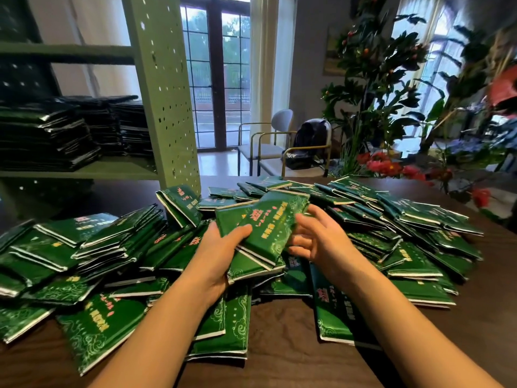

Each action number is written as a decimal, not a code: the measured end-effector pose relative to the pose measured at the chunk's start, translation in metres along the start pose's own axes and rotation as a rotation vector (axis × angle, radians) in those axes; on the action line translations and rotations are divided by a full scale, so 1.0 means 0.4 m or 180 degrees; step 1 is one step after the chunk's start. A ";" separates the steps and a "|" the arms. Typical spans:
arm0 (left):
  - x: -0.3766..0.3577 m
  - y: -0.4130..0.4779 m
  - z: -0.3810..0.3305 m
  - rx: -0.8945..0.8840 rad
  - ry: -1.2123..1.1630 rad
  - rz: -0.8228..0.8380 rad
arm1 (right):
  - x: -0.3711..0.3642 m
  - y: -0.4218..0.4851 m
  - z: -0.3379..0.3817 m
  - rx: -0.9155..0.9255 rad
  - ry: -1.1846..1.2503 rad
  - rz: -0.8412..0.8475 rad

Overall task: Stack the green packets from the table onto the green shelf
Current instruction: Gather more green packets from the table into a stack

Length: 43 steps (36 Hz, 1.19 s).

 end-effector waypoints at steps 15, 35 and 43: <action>-0.033 -0.014 0.031 0.0611 0.0168 0.0466 | 0.001 -0.012 0.036 0.0485 -0.0905 -0.0061; -0.033 -0.024 0.006 0.0090 0.0475 0.0406 | 0.020 -0.036 0.115 0.0694 -0.4212 0.1621; -0.040 -0.029 0.007 0.0231 0.0214 0.0481 | 0.059 -0.074 0.086 -0.0564 -0.4745 0.2029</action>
Point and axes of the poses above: each hand's wrist, its own y-axis towards the middle knuckle, its own x-axis out of the back of the hand, z = x × y, the point moved 6 cm from there along y, towards the middle knuckle, and after that the axes turned 14 degrees about x, right-handed, at the moved point
